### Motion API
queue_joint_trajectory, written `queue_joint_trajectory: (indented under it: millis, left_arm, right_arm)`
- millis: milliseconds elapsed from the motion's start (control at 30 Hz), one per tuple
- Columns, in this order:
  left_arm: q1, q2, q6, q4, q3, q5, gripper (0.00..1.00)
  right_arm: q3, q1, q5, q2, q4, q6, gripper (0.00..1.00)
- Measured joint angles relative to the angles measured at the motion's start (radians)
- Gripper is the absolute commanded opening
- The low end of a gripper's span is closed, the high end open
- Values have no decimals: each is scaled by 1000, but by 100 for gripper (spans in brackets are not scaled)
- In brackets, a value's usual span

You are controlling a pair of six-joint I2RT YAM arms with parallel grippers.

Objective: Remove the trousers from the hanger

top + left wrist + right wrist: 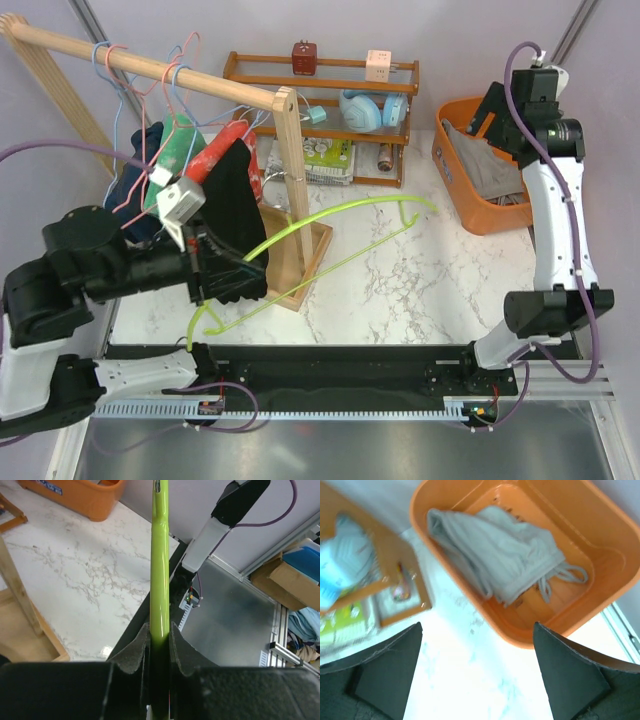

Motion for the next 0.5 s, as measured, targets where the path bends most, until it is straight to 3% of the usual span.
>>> queue_joint_trajectory:
  millis: [200,500]
  left_arm:
    - [0,-127,-21,-183,-32,-46,2]
    - [0,-231,-69,-316,-109,-356,2]
  right_arm:
    - [-117,113,-92,-148,-68,0,98]
    - [-278,183,-161,-318,-89,-1,98]
